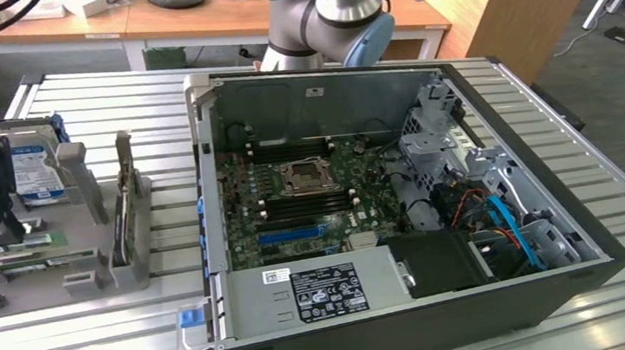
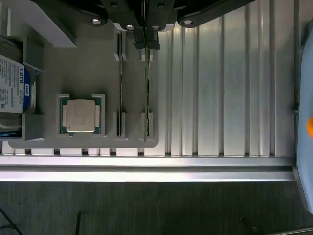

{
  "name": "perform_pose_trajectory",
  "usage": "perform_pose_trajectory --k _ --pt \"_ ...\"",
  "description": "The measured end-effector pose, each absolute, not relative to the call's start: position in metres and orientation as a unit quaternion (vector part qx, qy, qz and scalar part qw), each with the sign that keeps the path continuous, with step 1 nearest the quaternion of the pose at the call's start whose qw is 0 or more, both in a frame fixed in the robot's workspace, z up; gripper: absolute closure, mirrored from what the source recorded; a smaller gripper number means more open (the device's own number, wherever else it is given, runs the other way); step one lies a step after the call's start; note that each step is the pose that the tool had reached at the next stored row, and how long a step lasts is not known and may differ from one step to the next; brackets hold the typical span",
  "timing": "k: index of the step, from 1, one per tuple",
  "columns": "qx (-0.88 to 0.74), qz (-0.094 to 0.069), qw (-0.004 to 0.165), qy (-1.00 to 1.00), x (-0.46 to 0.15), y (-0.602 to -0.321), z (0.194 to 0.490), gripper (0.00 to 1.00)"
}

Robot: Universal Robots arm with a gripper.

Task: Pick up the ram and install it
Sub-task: 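Pick up the ram and move it above insertion slot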

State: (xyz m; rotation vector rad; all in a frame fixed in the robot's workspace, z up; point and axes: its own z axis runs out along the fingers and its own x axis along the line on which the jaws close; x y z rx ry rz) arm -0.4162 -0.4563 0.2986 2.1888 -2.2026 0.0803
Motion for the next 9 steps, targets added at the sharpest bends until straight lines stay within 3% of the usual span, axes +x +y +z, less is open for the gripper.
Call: perform_pose_trajectory --k 9 --pt "0.705 0.026 0.018 -0.709 -0.416 -0.456 0.330 0.88"
